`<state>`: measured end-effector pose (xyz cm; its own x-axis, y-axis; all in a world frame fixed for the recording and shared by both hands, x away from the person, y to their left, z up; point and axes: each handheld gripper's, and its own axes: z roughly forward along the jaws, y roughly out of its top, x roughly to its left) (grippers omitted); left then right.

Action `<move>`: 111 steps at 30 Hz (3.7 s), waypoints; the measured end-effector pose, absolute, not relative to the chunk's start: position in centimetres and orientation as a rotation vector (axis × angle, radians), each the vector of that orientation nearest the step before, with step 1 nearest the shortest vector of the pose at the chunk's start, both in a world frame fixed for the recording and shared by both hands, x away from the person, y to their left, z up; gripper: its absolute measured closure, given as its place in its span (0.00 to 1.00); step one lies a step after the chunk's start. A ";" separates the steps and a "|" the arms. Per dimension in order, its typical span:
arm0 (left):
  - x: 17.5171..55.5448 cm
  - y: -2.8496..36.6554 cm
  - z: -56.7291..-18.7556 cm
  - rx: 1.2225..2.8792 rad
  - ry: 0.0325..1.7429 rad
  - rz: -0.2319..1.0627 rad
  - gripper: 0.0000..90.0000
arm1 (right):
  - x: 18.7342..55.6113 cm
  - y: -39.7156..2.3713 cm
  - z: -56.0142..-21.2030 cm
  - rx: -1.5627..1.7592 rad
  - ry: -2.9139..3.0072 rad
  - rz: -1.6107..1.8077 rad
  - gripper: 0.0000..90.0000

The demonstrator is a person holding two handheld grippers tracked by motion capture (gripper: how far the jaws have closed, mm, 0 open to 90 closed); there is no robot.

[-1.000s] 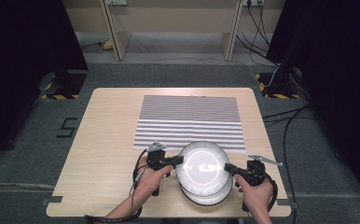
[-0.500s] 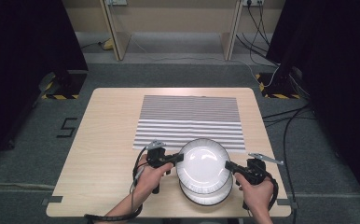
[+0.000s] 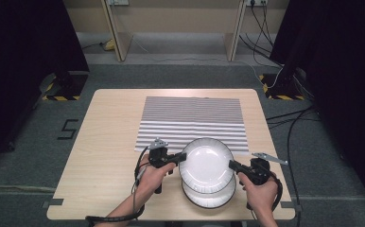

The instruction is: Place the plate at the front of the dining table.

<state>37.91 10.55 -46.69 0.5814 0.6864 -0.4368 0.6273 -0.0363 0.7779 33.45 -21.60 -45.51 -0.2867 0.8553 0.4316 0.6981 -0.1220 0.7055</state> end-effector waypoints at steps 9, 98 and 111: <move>38.4 10.5 -46.2 1.715 1.086 0.079 0.94 | 34.0 -21.6 -45.0 1.737 1.953 1.375 0.96; 44.1 9.7 -43.8 1.649 1.048 0.152 0.94 | 39.6 -21.4 -41.5 1.645 1.885 1.328 0.95; 44.9 9.9 -43.8 1.639 1.059 0.155 0.94 | 40.6 -21.1 -41.4 1.636 1.887 1.317 0.95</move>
<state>44.86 9.93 -43.82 0.5882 0.6972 -0.4098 0.5506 0.0260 0.8344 40.58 -21.10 -41.40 -0.2952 0.9009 0.3181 0.6092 -0.0791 0.7891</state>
